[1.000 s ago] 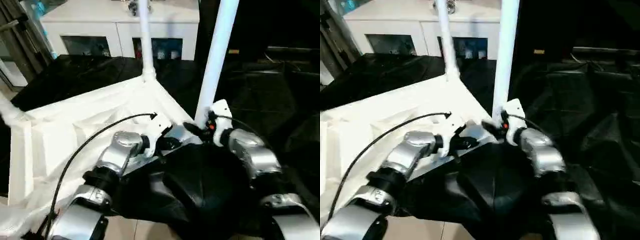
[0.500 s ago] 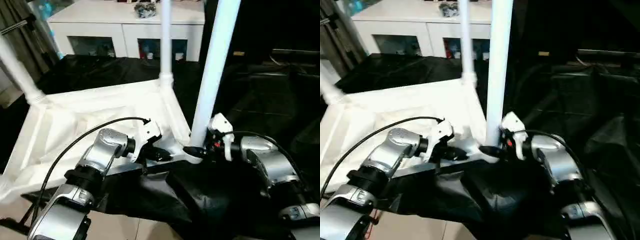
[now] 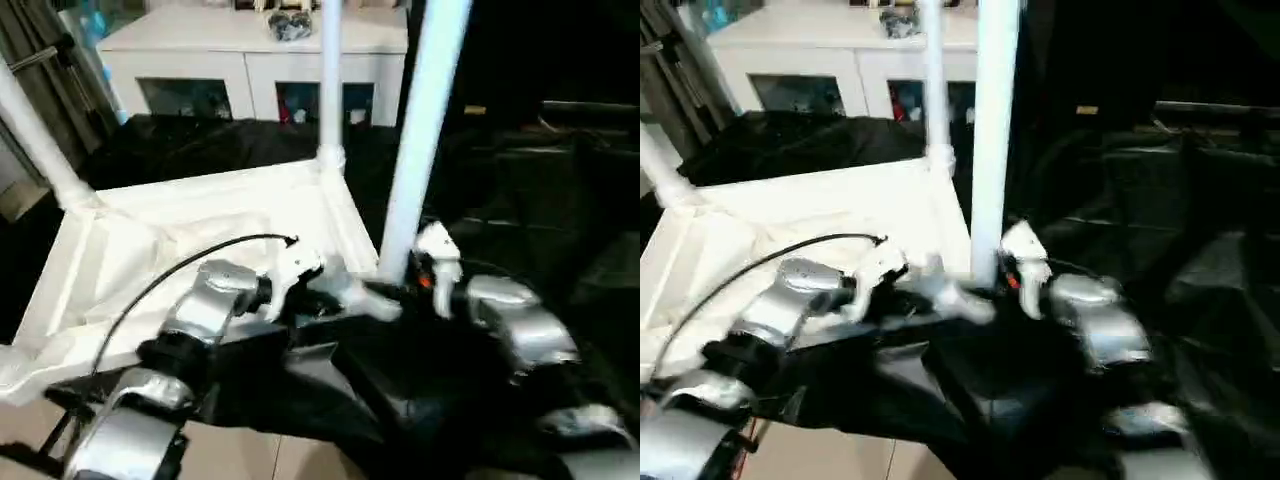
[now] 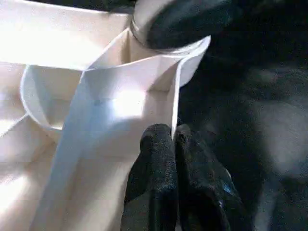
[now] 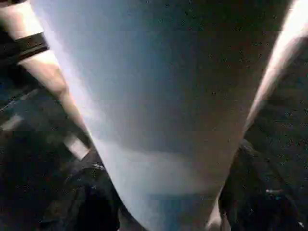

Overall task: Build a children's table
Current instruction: Rotate leg to tighten

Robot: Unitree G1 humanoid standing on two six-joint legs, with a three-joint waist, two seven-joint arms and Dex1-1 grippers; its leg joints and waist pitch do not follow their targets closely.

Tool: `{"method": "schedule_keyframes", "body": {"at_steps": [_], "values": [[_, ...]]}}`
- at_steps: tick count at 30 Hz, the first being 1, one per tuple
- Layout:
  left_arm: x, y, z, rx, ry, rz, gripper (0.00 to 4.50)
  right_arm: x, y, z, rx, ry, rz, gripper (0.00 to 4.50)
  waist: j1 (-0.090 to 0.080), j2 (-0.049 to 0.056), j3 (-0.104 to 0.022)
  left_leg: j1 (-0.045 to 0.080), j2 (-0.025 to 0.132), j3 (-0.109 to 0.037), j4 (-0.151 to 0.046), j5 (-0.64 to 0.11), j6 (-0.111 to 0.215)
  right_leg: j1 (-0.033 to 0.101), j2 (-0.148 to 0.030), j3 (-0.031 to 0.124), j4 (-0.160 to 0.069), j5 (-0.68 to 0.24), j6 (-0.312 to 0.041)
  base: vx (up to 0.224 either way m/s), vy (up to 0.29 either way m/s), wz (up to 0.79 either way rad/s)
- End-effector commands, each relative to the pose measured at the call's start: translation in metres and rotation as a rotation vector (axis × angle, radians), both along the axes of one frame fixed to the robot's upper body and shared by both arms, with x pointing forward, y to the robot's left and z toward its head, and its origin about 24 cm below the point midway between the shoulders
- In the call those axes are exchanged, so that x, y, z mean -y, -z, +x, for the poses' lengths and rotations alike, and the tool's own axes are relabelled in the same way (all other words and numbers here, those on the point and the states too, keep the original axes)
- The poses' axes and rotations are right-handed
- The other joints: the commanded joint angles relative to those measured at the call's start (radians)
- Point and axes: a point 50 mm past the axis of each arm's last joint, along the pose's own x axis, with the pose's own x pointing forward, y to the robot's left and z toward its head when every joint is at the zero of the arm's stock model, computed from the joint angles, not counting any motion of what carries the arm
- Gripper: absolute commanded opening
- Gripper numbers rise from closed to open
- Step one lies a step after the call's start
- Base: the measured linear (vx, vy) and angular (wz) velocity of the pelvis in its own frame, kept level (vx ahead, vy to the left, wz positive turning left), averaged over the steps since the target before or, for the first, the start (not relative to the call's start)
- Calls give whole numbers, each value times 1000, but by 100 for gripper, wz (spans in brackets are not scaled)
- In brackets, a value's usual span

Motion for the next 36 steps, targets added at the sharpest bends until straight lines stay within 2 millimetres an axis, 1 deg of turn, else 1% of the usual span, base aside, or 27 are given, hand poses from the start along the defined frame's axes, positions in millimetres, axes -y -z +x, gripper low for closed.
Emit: {"method": "schedule_keyframes", "body": {"at_steps": [1, 3, 4, 5, 6, 8, 9, 10, 12, 13, 15, 16, 17, 18, 19, 20, 21, 22, 23, 24, 25, 27, 30, 32, 33, 34, 36], "values": [[35, -3, 3, 14, -46, -43, 0, -23, 39, -12, -167, 56, -46, 235, -18, -13, -18, 32, 85, -65, -83, -461, -30, -10, -110, 54, -110, -599, -155, -58, 19, -1], [41, -1, 4, 17, -81, -41, 0, -27, 42, -10, -184, 118, -32, 230, -26, -15, -17, 33, 82, -69, -84, -494, -33, -11, -108, 52, -114, -627, -137, -29, 9, 0], [45, -1, 4, 20, -96, -40, 0, -29, 43, -9, -194, 155, -28, 227, -34, -14, -19, 24, 83, -76, -89, -506, -33, -5, -110, 51, -113, -623, -121, 0, 0, 0], [53, 0, 4, 21, -124, -47, 0, -32, 47, -4, -210, 269, -50, 221, -36, -10, -20, 24, 84, -78, -91, -508, -38, -7, -112, 53, -112, -610, -124, 0, 0, 0], [57, 0, 4, 23, -138, -50, 0, -33, 49, -3, -215, 316, -64, 221, -49, -10, -20, 22, 83, -80, -93, -520, -45, -10, -111, 53, -110, -582, -136, 0, 0, 0], [63, 0, 3, 26, -146, -59, 0, -38, 49, 0, -190, 345, -75, 221, -59, -8, -20, 22, 78, -82, -90, -549, -42, -10, -111, 51, -112, -582, -136, 0, 0, 0], [64, 0, 3, 26, -146, -60, 0, -39, 48, 1, -183, 348, -77, 221, -62, -11, -20, 20, 77, -81, -89, -552, -38, -11, -112, 52, -114, -585, -136, 0, 0, 0], [67, -1, 2, 25, -139, -69, 0, -43, 47, 2, -172, 339, -59, 263, -68, -14, -22, 17, 75, -80, -87, -543, -20, -11, -114, 55, -117, -592, -135, 0, 0, 0], [69, -2, 2, 31, -123, -79, 0, -48, 42, 3, -168, 302, -7, 274, -70, -16, -24, 12, 77, -79, -88, -517, -4, -8, -114, 57, -115, -573, -143, 0, 0, 0], [68, -3, 2, 33, -112, -82, 0, -50, 40, 3, -167, 274, 18, 276, -68, -16, -24, 11, 78, -79, -88, -507, 0, -8, -114, 58, -113, -559, -149, 0, 0, 0], [63, -3, 0, 42, -70, -86, 0, -50, 35, 2, -145, 201, 17, 304, -65, -17, -26, 7, 81, -76, -90, -478, 12, -4, -113, 60, -108, -504, -170, 0, 0, 0], [60, -3, -1, 40, -46, -88, 0, -49, 33, 1, -130, 149, 9, 322, -65, -16, -31, -4, 85, -75, -93, -433, 21, 7, -112, 61, -97, -424, -193, 0, 0, 0], [60, -3, -1, 40, -45, -88, 0, -49, 33, 1, -130, 148, 9, 322, -62, -16, -36, -5, 87, -73, -92, -402, 28, 12, -114, 62, -93, -372, -206, 0, 0, 0], [57, -3, -2, 36, -30, -87, 0, -48, 32, 0, -129, 108, 14, 322, -60, -17, -39, -9, 88, -68, -88, -349, 47, 15, -116, 64, -87, -296, -233, 0, 0, 0], [52, -2, -3, 31, -4, -82, 0, -46, 30, -3, -126, 31, 18, 322, -57, -18, -39, -12, 86, -65, -86, -329, 60, 17, -116, 63, -85, -274, -241, 0, 0, 0], [49, -2, -4, 27, 15, -78, 0, -43, 28, -6, -122, -28, 13, 322, -52, -20, -39, -15, 86, -62, -81, -292, 85, 21, -118, 63, -83, -243, -253, 0, 0, 0], [48, -2, -4, 27, 17, -78, 0, -43, 28, -6, -123, -31, 13, 322, -46, -20, -39, -15, 87, -58, -77, -258, 105, 22, -119, 63, -82, -219, -262, 0, 0, 0], [47, -2, -5, 27, 28, -76, 0, -42, 28, -8, -126, -56, 12, 322, -41, -19, -40, -14, 89, -58, -77, -236, 116, 23, -118, 63, -80, -210, -267, 0, 0, 0], [41, -1, -6, 21, 60, -71, 0, -35, 27, -13, -138, -141, 7, 322, -40, -20, -41, -15, 89, -58, -77, -225, 120, 25, -117, 62, -78, -204, -267, 0, 0, 0], [36, -1, -7, 19, 82, -66, 0, -30, 27, -17, -152, -199, 3, 322, -31, -20, -40, -15, 89, -56, -75, -211, 129, 27, -115, 60, -78, -203, -266, 0, 0, 0], [32, -1, -8, 13, 104, -56, 0, -26, 27, -22, -167, -254, -6, 322, -22, -18, -39, -16, 92, -54, -76, -200, 133, 28, -113, 58, -76, -202, -264, 0, 0, 0], [28, -1, -9, 8, 129, -47, 0, -22, 27, -26, -180, -301, -14, 322, -10, -17, -38, -11, 97, -53, -79, -199, 128, 27, -109, 56, -74, -206, -263, 0, 0, 0], [21, -2, -11, -2, 182, -31, 0, -15, 27, -35, -217, -397, -36, 322, 4, -16, -36, -4, 100, -52, -82, -226, 101, 23, -110, 58, -76, -244, -259, 0, 0, 0], [18, -3, -11, -6, 199, -29, 0, -13, 27, -39, -232, -429, -44, 322, 9, -16, -35, -3, 100, -52, -83, -237, 91, 23, -111, 60, -78, -265, -253, 0, 0, 0], [14, -4, -12, -13, 225, -22, 0, -10, 29, -44, -255, -481, -77, 322, 10, -12, -34, -1, 100, -52, -85, -249, 80, 21, -111, 60, -80, -282, -249, 0, 0, 0], [13, -4, -12, -15, 232, -20, 0, -9, 30, -45, -257, -495, -91, 322, 11, -13, -34, 1, 101, -52, -86, -257, 73, 19, -110, 61, -79, -281, -249, 0, 0, 0], [11, -5, -12, -17, 245, -15, 0, -8, 31, -46, -261, -504, -101, 299, 12, -11, -32, 3, 100, -52, -88, -276, 59, 19, -111, 62, -80, -293, -249, 0, 0, 0]]}}
